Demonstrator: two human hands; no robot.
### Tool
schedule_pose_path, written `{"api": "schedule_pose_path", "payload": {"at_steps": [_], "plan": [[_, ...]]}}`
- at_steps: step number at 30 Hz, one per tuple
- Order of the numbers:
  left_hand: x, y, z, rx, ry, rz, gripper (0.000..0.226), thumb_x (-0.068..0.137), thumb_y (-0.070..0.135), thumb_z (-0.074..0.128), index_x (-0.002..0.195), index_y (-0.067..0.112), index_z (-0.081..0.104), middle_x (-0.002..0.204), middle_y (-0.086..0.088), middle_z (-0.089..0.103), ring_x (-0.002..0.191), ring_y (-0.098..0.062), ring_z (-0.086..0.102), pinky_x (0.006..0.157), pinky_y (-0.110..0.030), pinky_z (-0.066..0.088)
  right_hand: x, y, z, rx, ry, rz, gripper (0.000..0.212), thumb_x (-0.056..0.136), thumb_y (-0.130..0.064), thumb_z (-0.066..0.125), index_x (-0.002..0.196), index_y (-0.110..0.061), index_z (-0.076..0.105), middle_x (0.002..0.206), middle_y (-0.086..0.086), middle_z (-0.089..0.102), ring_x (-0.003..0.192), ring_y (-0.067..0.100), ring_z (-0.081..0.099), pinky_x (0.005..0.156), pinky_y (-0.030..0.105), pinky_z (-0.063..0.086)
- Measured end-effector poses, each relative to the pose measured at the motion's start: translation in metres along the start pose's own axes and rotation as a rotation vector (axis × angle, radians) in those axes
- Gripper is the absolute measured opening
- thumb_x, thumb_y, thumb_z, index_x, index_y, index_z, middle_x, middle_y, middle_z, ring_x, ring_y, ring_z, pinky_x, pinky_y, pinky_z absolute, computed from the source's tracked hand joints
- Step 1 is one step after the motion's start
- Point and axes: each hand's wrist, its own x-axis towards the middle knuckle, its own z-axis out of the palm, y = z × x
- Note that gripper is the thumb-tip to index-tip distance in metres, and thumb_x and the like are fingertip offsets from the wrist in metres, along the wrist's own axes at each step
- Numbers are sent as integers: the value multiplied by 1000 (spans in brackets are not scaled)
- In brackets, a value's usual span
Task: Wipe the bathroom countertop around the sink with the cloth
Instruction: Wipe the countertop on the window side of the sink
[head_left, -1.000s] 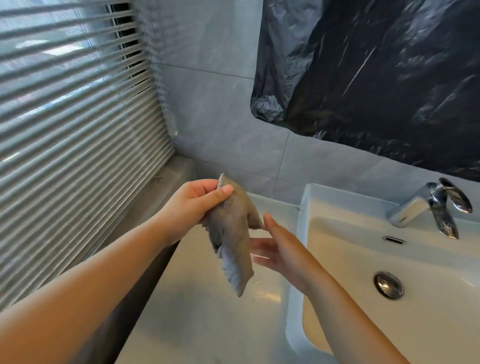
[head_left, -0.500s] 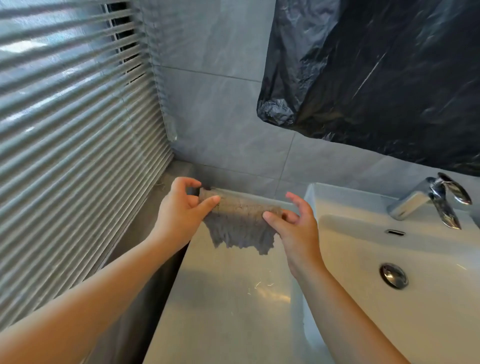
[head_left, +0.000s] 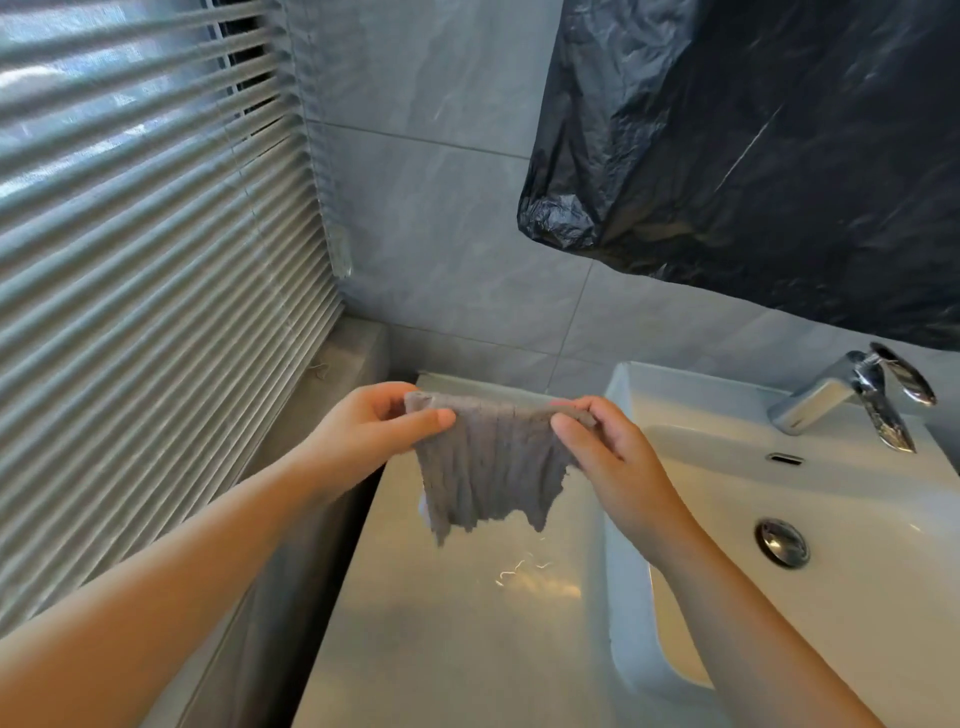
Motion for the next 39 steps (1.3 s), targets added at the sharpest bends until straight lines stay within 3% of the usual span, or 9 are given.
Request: {"api": "schedule_pose_path", "payload": {"at_steps": [5,11,15,20,26,31,34,37,39], "plan": [[-1,-18,16,-418,-157,-391,41,87,37,58,116,8,60,109,-16,67,102,-27,66,93,-43,51,3,22,12,395,-33,493,27,95,-32,54,111,-12,59,108,10,68,101,22,65,88,38,53],[-10,-54,35,10,14,-389,61,72,10,79,112,30,38,99,-11,68,85,-24,70,76,-41,59,-4,48,6,629,-95,594,59,79,11,64,131,-8,43,117,21,63,104,29,65,77,33,56],[-13,-68,40,225,72,-242,13,81,6,70,85,18,67,89,-2,66,84,-20,65,78,-39,58,-8,57,4,177,-123,425,58,84,-4,67,129,-30,41,106,15,66,94,24,68,76,36,58],[-11,-65,33,130,55,-232,23,77,16,75,95,29,69,104,4,64,95,-14,64,86,-33,55,-11,60,-2,-91,-244,191,23,85,-9,66,96,-29,64,94,-2,66,83,17,64,72,26,54],[-10,-67,36,649,-6,-86,49,73,30,79,113,36,52,110,16,44,102,-5,46,80,-17,43,-11,59,13,-349,-279,204,48,71,-1,74,111,-25,62,106,-5,47,79,22,64,69,28,56],[4,-68,31,822,-28,81,18,80,35,71,96,27,69,101,15,54,95,-5,54,75,-12,42,1,58,14,-557,-238,38,15,82,-19,64,95,-23,70,104,-7,46,88,9,54,77,13,44],[15,-69,20,529,-44,-74,17,83,38,67,96,27,66,109,13,57,103,-8,56,88,-26,48,11,63,4,-292,-237,207,8,85,-20,64,89,-14,67,106,1,56,92,20,60,82,34,50],[19,-65,25,-79,-96,-289,21,89,27,61,104,13,65,100,-10,69,92,-22,68,85,-40,56,16,68,8,512,-97,548,6,86,-19,63,87,-13,65,82,7,65,76,21,63,76,37,50],[26,-69,36,-166,-9,-303,20,90,22,61,105,9,64,101,-16,69,92,-27,68,83,-42,57,21,76,22,904,69,745,14,87,-23,63,94,-12,66,85,7,69,80,19,64,78,35,49]]}}
